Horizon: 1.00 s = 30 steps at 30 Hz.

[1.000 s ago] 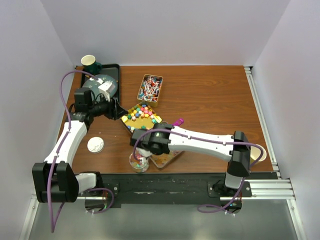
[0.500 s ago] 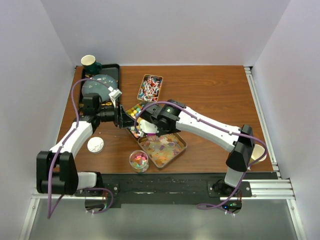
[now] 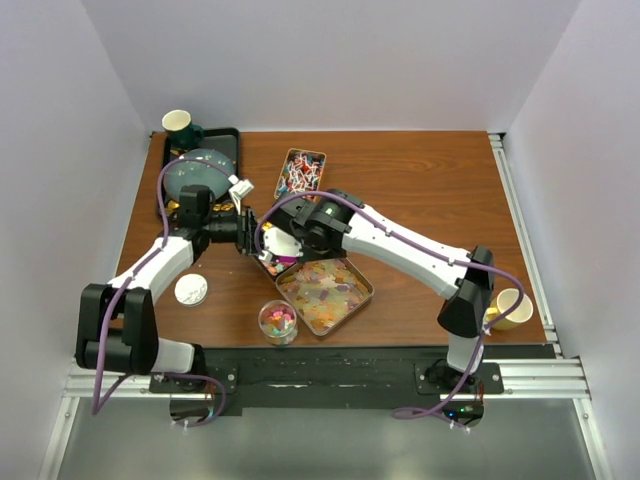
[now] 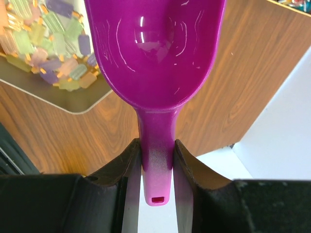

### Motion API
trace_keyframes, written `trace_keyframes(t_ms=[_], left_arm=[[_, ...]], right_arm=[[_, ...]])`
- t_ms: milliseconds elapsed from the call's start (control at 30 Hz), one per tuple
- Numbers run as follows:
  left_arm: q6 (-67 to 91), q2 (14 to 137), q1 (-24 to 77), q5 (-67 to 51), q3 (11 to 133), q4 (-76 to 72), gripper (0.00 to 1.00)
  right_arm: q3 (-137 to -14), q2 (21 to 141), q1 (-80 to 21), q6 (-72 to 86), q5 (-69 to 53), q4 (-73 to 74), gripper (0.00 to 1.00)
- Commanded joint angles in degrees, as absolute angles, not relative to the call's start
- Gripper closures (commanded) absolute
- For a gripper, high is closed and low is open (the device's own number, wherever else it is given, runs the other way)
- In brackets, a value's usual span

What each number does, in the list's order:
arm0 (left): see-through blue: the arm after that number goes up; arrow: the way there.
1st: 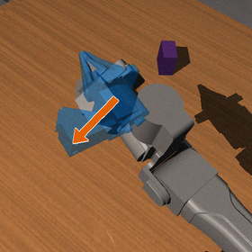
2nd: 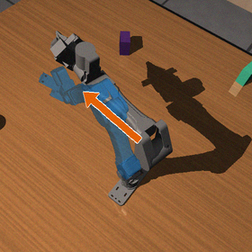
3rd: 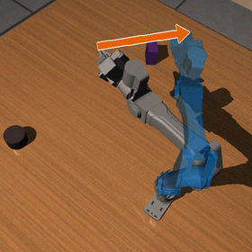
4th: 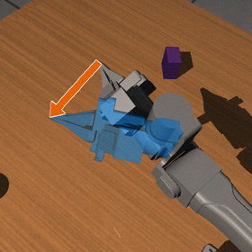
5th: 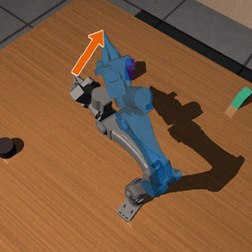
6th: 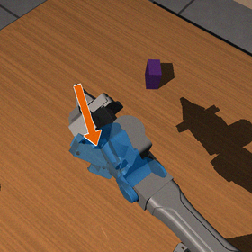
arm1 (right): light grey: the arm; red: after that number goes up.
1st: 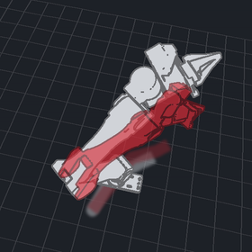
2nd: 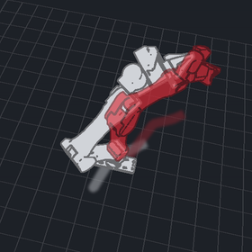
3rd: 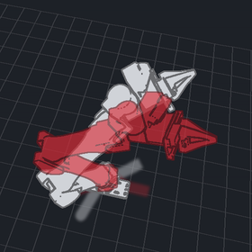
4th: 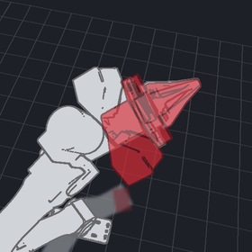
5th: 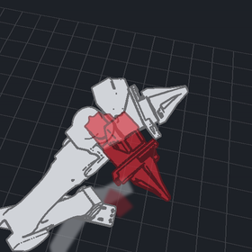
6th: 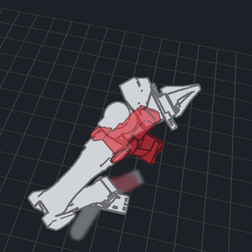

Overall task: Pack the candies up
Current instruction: Adjust the spatula.

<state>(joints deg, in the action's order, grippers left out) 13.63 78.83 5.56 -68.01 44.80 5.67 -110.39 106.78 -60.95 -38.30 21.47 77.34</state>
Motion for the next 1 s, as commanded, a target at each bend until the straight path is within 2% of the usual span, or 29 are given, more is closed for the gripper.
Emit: trace_keyframes(t_ms=[0, 33, 67, 100, 167, 233, 267, 300, 367, 467, 533, 567, 600, 633, 667, 700, 833, 967], left_arm=[[15.8, 80.4, 5.9, -72.4, 46.8, 1.0, 0.80], [16.6, 80.9, 6.0, -72.9, 46.7, 0.8, 0.95], [16.9, 81.0, 6.0, -73.3, 46.6, 0.9, 1.00], [17.2, 81.1, 5.9, -73.6, 46.3, -1.4, 1.00], [17.3, 81.0, 5.8, -73.5, 45.9, -1.5, 1.00], [17.1, 80.4, 5.1, -71.9, 45.4, -1.2, 1.00], [16.9, 80.2, 4.7, -71.2, 45.2, -1.1, 1.00], [16.0, 80.0, 4.3, -69.2, 45.2, -0.4, 1.00], [15.0, 80.0, 3.1, -67.2, 45.7, 1.7, 1.00], [14.9, 80.9, 1.4, -64.7, 46.4, 1.9, 1.00], [14.8, 81.9, 0.5, -63.4, 46.9, 2.1, 1.00], [14.8, 82.2, 0.2, -62.9, 47.6, 2.0, 1.00], [14.8, 82.4, 0.0, -62.1, 48.1, 2.0, 1.00], [14.7, 82.6, -1.4, -61.9, 48.4, 2.1, 1.00], [14.6, 82.7, -1.8, -61.5, 49.3, 2.4, 1.00], [14.5, 82.8, -3.1, -61.4, 49.7, 2.5, 1.00], [14.0, 83.4, -6.6, -61.8, 52.3, 4.0, 1.00], [13.4, 82.7, -9.8, -61.8, 55.5, 5.4, 1.00]], right_arm=[[-113.4, 107.7, -60.9, -36.7, 20.0, 80.1, 1.00], [-113.0, 107.8, -61.0, -36.7, 20.0, 80.0, 1.00], [-112.8, 107.6, -60.9, -36.6, 20.4, 79.8, 1.00], [-112.4, 107.5, -60.9, -36.6, 20.5, 79.8, 1.00], [-110.9, 106.6, -60.6, -35.9, 21.2, 79.8, 0.87], [-108.1, 103.2, -59.9, -34.7, 21.1, 78.9, 0.66], [-107.1, 101.4, -58.3, -34.1, 20.3, 77.4, 0.47], [-106.2, 98.4, -57.6, -33.5, 20.0, 76.6, 0.15], [-103.4, 95.0, -55.5, -32.4, 18.8, 74.2, 0.11], [-98.0, 87.4, -54.8, -32.7, 14.5, 68.5, 0.10], [-93.4, 81.8, -54.8, -33.1, 9.4, 63.2, 0.12], [-91.9, 80.1, -54.8, -33.4, 7.7, 61.6, 0.16], [-88.6, 78.9, -54.8, -33.5, 4.9, 60.1, 0.22], [-87.2, 77.8, -54.8, -33.5, 4.0, 58.1, 0.33], [-85.9, 77.9, -54.8, -33.6, 3.1, 57.4, 0.78], [-83.6, 78.3, -54.8, -33.4, 2.1, 57.0, 1.00], [-81.0, 83.8, -54.8, -35.2, -5.6, 57.9, 1.00], [-79.3, 91.2, -54.0, -34.8, -4.7, 54.7, 1.00]])
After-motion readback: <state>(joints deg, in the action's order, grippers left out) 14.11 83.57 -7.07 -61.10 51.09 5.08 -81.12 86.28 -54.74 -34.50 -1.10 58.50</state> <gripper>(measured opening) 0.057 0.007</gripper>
